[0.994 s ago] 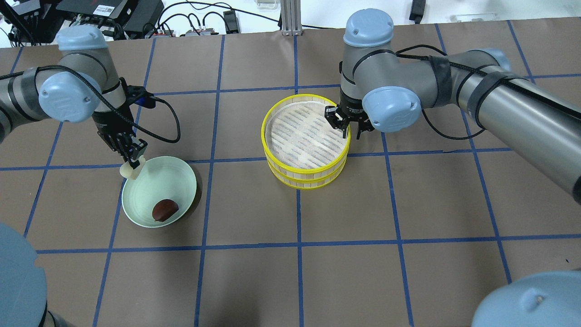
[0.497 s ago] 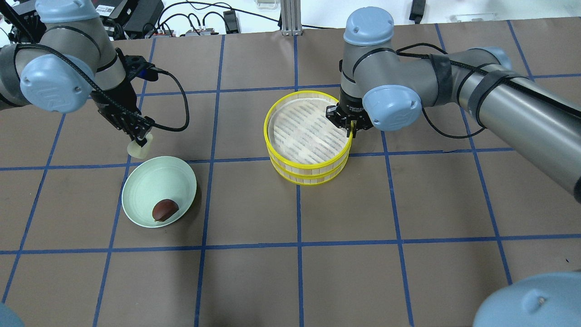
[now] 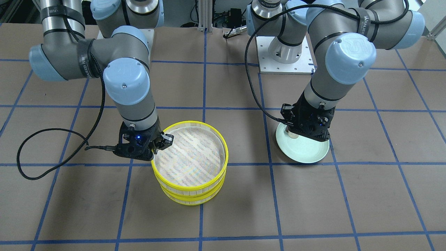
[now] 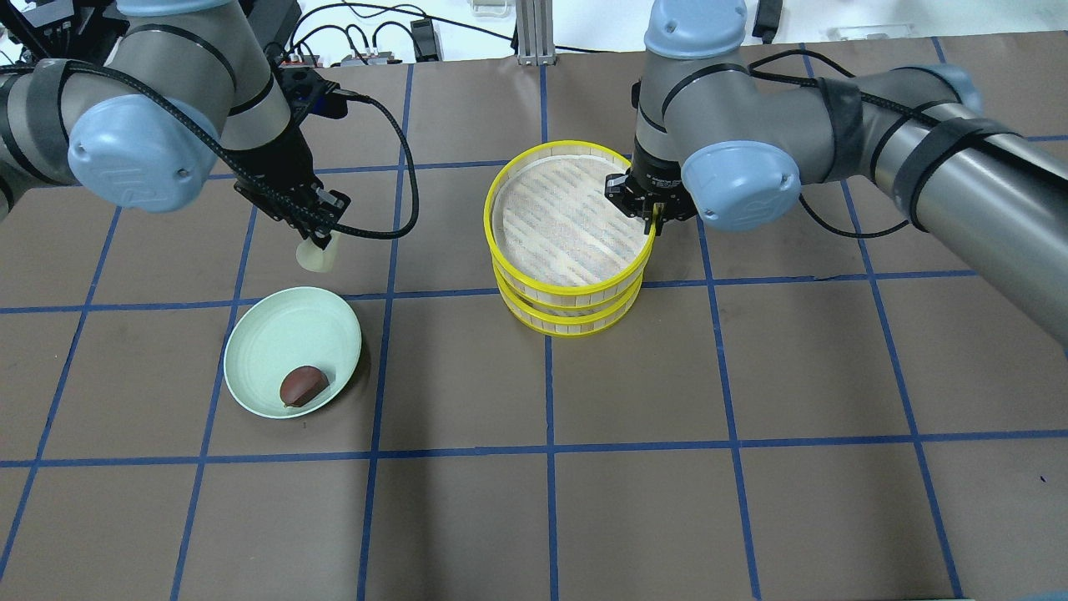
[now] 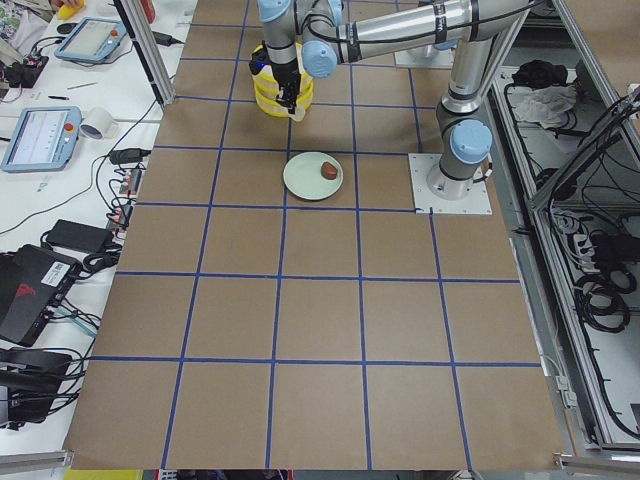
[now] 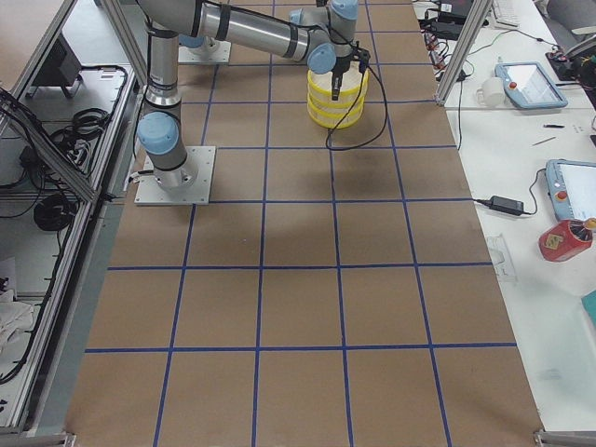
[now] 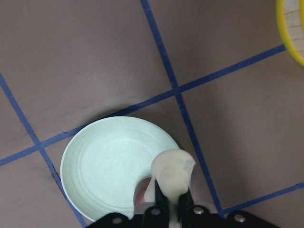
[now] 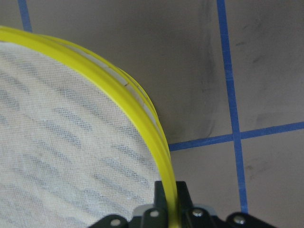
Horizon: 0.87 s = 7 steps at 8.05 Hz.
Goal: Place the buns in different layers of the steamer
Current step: 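Lift the top steamer tier with the right gripper and set it beside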
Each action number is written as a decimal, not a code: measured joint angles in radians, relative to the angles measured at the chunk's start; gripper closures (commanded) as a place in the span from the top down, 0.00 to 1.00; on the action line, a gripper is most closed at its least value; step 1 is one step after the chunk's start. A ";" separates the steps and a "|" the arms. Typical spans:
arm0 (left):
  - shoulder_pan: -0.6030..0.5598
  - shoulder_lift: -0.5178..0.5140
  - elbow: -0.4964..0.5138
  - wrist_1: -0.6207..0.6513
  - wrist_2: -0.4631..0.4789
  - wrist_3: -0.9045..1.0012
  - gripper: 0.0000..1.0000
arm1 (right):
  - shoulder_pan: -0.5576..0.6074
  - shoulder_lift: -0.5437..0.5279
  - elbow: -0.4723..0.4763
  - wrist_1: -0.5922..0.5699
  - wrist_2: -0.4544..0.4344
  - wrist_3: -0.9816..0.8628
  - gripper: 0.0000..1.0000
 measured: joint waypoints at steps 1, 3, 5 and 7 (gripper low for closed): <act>-0.016 0.005 0.009 0.002 -0.011 -0.024 0.00 | -0.007 -0.027 -0.001 0.017 0.000 -0.004 0.16; -0.038 0.005 0.017 0.007 -0.025 -0.060 0.00 | -0.044 -0.096 -0.007 0.086 -0.002 -0.043 0.16; -0.046 -0.004 0.013 0.033 -0.090 -0.129 0.00 | -0.130 -0.166 -0.018 0.171 0.002 -0.120 0.16; -0.070 -0.023 0.005 0.114 -0.210 -0.222 0.00 | -0.223 -0.227 -0.039 0.263 0.003 -0.222 0.17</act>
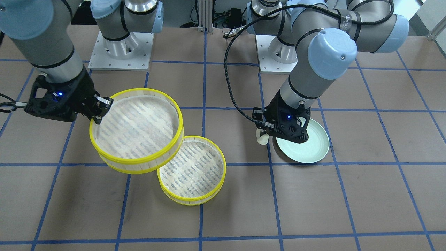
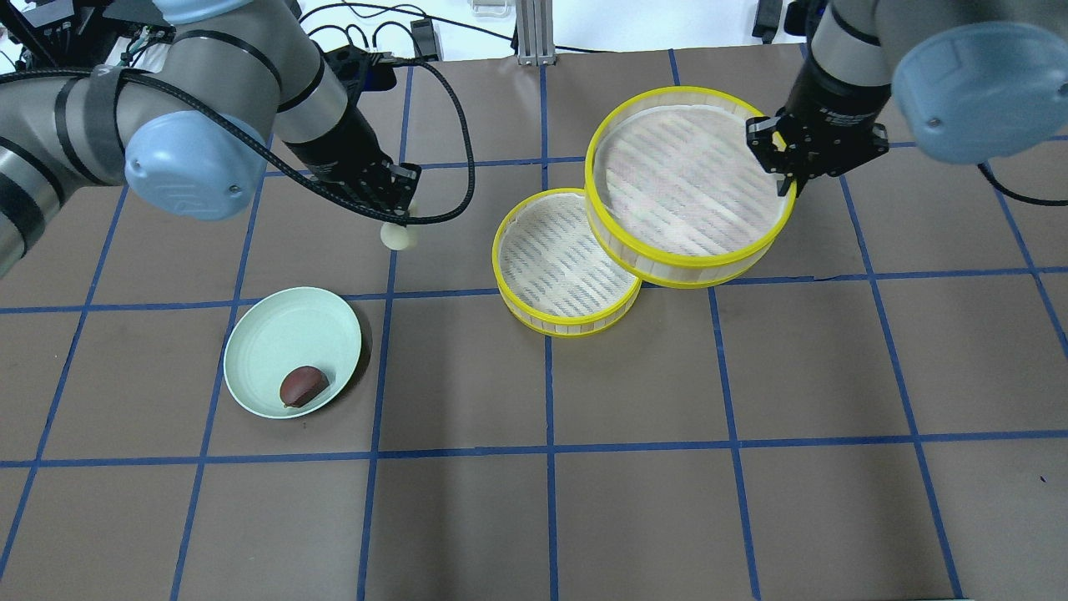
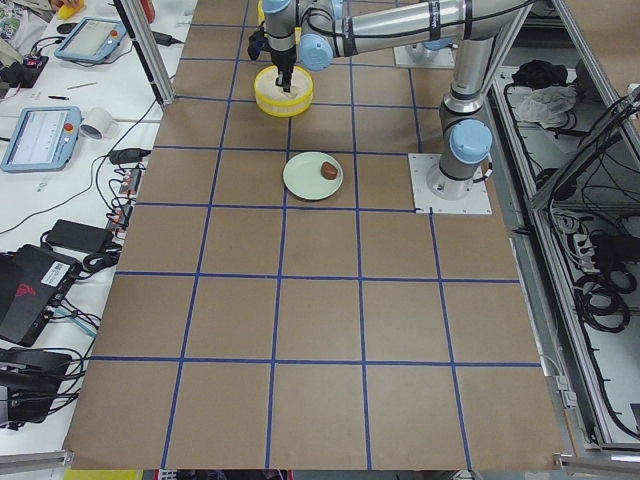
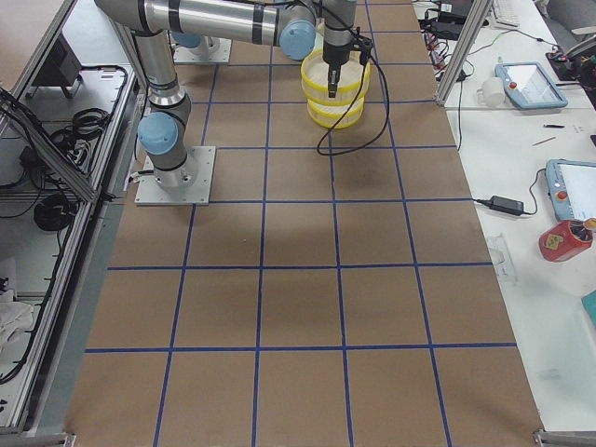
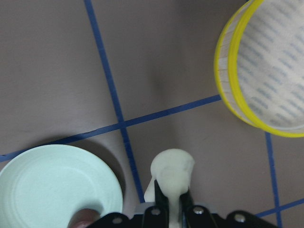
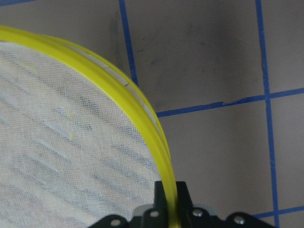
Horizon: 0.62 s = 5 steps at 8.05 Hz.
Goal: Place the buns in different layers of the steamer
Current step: 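Lift the top steamer tier with the right gripper and set it beside, then carry the white bun over the bottom tier and release it with the left gripper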
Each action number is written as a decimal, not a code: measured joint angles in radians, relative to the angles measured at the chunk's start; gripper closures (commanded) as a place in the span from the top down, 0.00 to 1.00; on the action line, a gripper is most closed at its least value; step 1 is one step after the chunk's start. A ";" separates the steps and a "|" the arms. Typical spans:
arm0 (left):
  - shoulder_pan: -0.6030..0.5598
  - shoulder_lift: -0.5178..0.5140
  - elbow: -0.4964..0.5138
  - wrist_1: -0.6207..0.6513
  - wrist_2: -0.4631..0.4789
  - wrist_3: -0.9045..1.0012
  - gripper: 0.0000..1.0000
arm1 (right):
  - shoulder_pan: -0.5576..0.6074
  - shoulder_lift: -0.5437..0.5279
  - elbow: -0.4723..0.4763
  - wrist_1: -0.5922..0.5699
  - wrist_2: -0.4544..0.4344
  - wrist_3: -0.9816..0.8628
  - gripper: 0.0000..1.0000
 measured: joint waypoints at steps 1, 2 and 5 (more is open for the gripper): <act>-0.025 -0.017 -0.002 0.059 -0.046 -0.052 0.00 | -0.038 -0.020 -0.008 0.039 -0.002 -0.044 0.17; -0.054 -0.040 -0.003 0.129 -0.091 -0.113 0.00 | -0.074 -0.036 -0.013 0.070 -0.006 -0.083 0.17; -0.135 -0.147 -0.006 0.319 -0.231 -0.244 0.01 | -0.136 -0.061 -0.015 0.123 -0.012 -0.151 0.16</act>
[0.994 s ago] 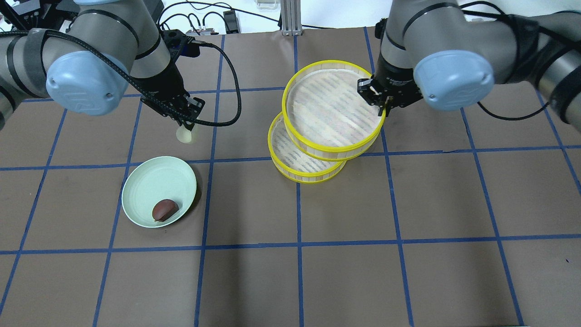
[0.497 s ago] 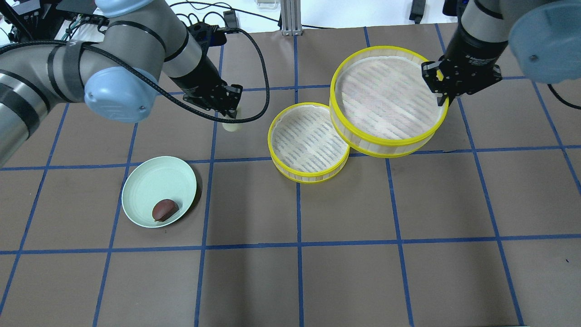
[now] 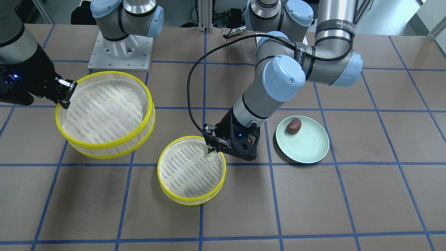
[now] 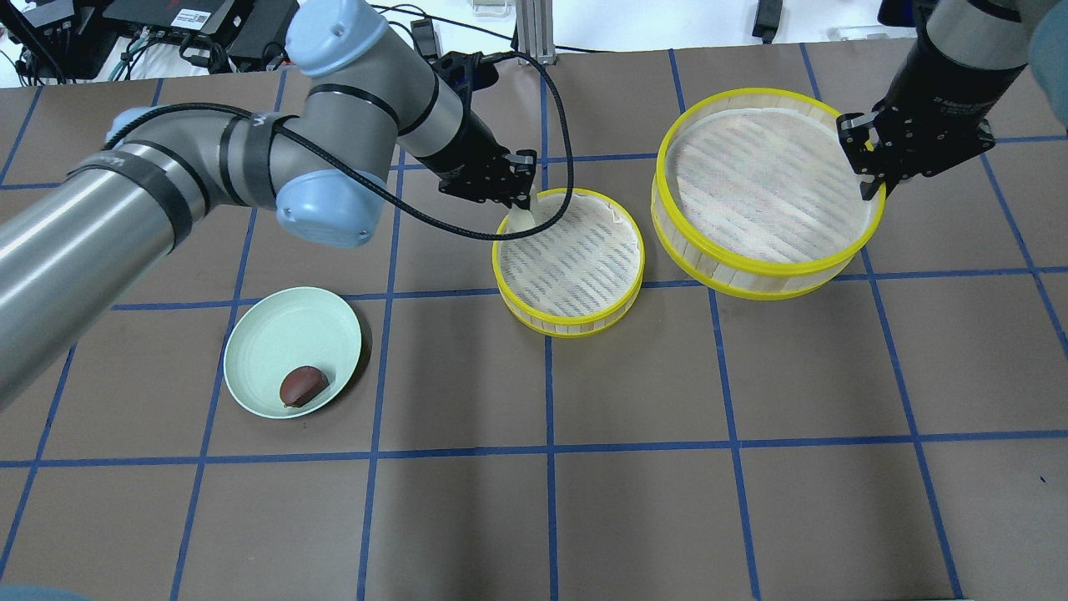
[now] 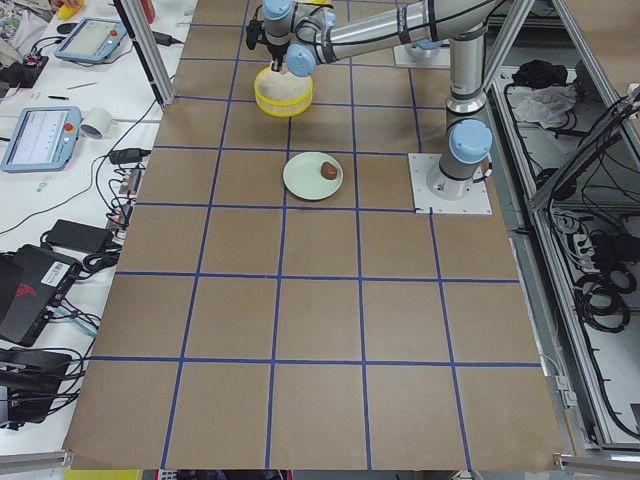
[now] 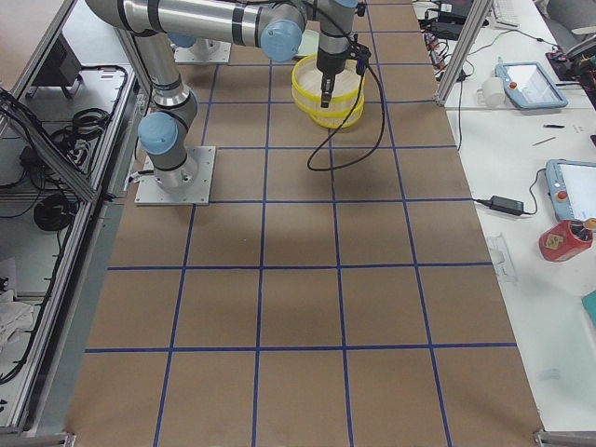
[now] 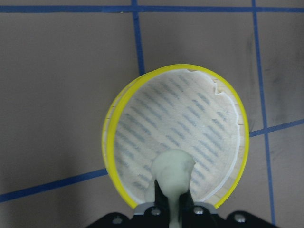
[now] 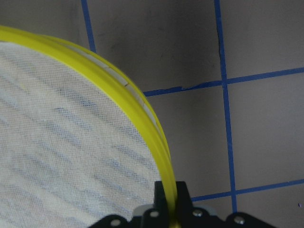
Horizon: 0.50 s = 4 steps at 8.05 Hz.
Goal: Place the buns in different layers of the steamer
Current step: 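Carry the white bun over the bottom tier and release it with the left gripper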
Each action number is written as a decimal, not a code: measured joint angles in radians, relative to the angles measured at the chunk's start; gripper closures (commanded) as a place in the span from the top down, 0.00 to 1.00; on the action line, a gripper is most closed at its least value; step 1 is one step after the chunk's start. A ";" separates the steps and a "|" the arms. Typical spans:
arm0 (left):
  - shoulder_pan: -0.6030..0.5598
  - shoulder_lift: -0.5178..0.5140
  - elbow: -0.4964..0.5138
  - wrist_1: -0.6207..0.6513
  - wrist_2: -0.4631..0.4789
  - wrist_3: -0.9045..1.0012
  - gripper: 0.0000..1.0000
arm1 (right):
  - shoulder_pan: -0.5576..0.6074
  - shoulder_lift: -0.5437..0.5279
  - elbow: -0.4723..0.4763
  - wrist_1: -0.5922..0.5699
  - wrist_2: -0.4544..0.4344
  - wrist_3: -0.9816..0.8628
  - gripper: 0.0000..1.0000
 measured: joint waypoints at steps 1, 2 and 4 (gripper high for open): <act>-0.029 -0.035 -0.007 0.059 -0.013 -0.018 0.23 | -0.005 -0.002 0.000 0.006 -0.002 -0.008 0.16; -0.050 -0.062 -0.017 0.105 -0.014 -0.029 0.33 | -0.006 -0.003 0.000 0.010 -0.003 -0.010 0.16; -0.066 -0.115 -0.025 0.146 -0.019 -0.038 0.71 | -0.007 -0.004 0.001 0.017 -0.003 -0.013 0.16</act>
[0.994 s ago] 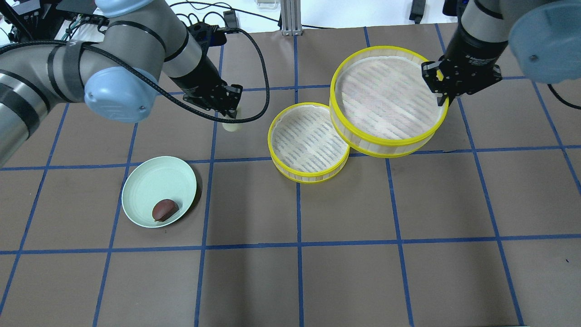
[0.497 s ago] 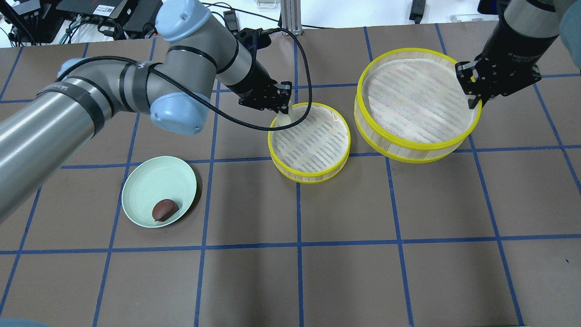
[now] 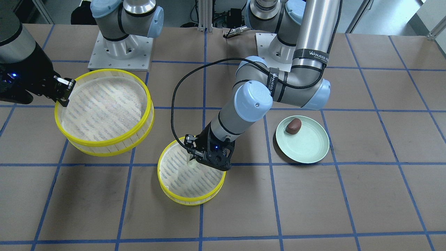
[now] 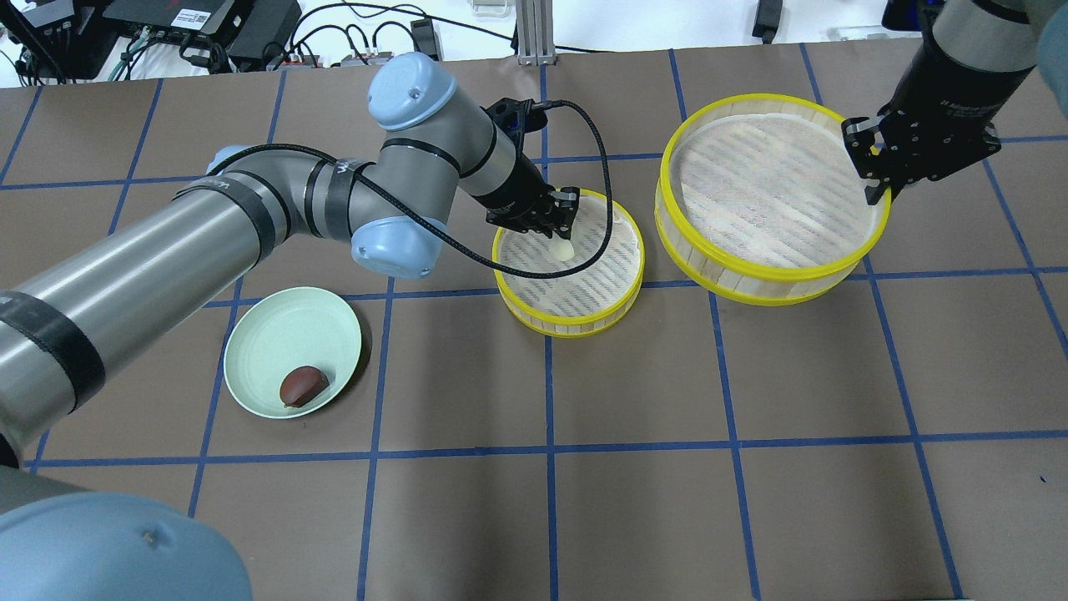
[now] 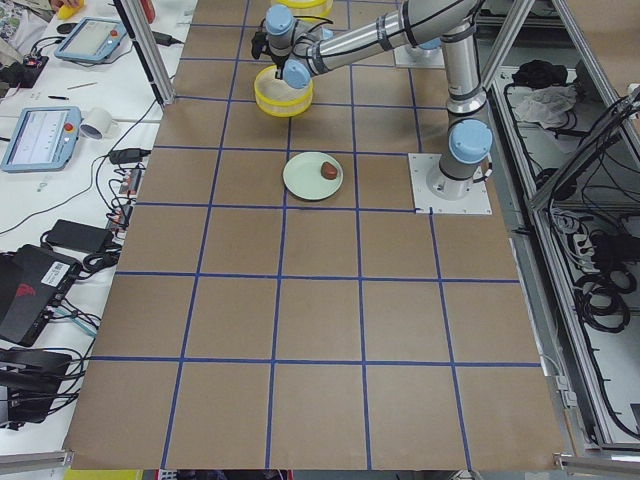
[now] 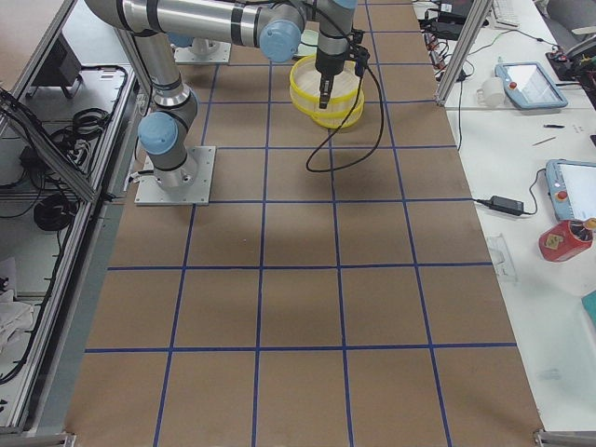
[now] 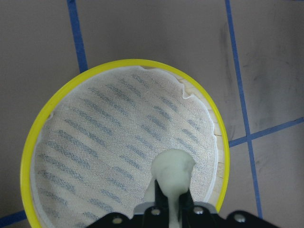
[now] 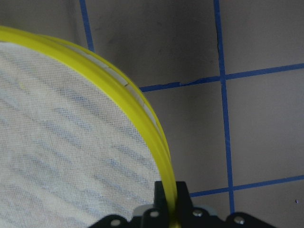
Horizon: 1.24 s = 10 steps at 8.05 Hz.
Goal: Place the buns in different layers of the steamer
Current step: 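Carry the white bun over the bottom tier and release it with the left gripper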
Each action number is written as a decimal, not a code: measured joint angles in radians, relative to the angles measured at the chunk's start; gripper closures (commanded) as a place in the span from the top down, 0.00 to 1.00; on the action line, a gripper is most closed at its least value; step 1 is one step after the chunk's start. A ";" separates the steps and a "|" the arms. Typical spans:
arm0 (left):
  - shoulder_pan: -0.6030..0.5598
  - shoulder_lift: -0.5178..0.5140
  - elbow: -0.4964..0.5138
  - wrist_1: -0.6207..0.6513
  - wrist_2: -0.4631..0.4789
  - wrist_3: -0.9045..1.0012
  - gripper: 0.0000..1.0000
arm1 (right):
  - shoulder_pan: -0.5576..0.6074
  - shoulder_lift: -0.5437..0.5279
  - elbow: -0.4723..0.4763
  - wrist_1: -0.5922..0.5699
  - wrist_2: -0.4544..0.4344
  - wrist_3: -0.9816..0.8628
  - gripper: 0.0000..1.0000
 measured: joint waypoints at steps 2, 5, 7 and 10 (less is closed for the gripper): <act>-0.002 -0.023 0.003 0.007 0.002 -0.001 0.87 | 0.000 0.000 0.000 0.001 0.000 -0.001 0.14; -0.002 -0.010 0.012 0.008 0.026 0.009 0.88 | 0.001 0.004 0.002 0.000 0.002 -0.001 0.11; -0.002 -0.004 0.021 0.008 0.059 0.016 0.89 | 0.002 0.006 0.002 -0.001 0.005 0.001 0.11; 0.000 0.008 0.031 -0.007 0.150 0.056 0.94 | 0.004 0.009 0.002 -0.003 0.014 0.009 0.10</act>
